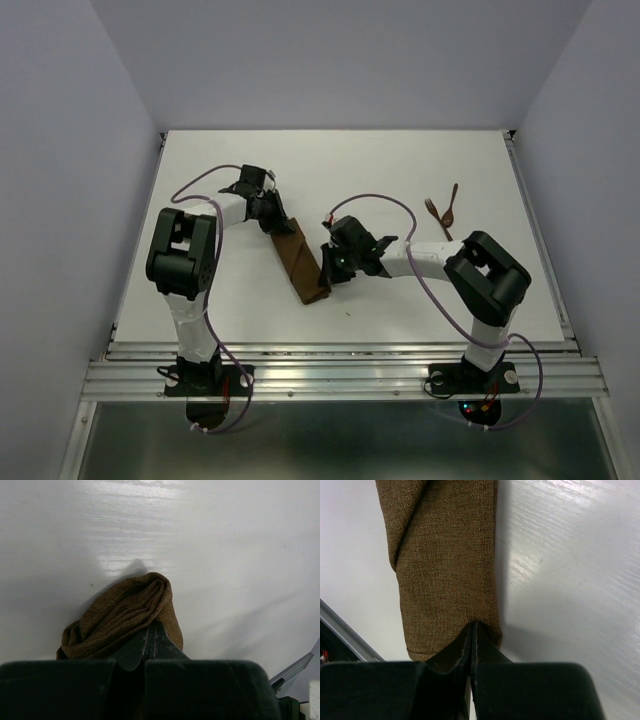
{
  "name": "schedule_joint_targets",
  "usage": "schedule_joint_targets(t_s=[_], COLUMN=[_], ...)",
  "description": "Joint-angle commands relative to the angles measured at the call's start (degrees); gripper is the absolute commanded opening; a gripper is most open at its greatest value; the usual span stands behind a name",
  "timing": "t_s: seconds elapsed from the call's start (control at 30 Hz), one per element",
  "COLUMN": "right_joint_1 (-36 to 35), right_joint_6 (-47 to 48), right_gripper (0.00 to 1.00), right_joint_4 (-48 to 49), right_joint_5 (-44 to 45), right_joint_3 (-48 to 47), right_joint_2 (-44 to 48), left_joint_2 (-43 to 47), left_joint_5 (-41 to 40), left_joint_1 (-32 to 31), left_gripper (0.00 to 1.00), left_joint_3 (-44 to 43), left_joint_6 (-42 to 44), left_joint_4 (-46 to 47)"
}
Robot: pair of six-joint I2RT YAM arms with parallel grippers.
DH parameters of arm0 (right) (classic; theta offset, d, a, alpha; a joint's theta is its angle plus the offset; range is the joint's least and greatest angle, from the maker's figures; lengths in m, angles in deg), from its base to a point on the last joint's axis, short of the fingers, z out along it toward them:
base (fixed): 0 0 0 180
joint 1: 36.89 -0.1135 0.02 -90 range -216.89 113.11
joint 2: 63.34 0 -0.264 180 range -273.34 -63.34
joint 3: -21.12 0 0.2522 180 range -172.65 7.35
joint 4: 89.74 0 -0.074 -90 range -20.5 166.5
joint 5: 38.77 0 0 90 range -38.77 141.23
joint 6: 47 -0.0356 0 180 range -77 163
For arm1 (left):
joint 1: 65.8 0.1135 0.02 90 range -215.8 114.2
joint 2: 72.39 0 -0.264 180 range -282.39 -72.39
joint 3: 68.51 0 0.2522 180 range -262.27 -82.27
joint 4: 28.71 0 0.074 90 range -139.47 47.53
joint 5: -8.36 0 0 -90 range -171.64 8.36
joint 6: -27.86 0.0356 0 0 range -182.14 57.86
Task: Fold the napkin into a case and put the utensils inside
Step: Move the smaller rectangle-folded napkin to the center of the board.
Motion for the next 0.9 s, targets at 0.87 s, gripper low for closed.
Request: schedule_joint_targets(t_s=[0.87], right_joint_1=[-3.16], right_joint_6=[0.80], right_gripper=[0.01], right_joint_4=[-1.75], right_joint_5=[0.16], right_joint_3=[2.93], right_joint_2=[1.09], left_joint_2=[3.28], left_joint_5=[-4.83], left_joint_1=[1.91], left_gripper=[0.00], left_joint_3=[5.84], left_joint_6=[-0.52], left_joint_4=[-0.87])
